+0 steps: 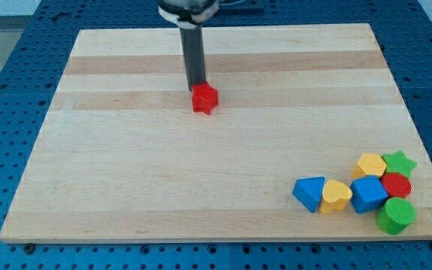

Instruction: Push the red star towards the bottom center

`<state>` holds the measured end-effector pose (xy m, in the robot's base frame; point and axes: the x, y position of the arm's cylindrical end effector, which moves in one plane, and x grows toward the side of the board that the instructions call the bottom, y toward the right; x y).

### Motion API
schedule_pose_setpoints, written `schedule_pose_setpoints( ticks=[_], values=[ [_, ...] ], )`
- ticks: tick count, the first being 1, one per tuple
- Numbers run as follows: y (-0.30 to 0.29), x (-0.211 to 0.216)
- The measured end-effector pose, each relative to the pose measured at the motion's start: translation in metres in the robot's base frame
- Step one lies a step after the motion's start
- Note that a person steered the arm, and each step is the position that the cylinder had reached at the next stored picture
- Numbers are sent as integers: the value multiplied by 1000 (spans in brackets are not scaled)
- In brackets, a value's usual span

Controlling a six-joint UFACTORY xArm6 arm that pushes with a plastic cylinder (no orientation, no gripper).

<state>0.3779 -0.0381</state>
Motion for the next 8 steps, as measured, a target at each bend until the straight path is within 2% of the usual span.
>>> schedule_pose_setpoints(
  ticks=[1,2,4,8],
  values=[
    [39,55],
    [64,90],
    [38,83],
    [22,134]
  ],
)
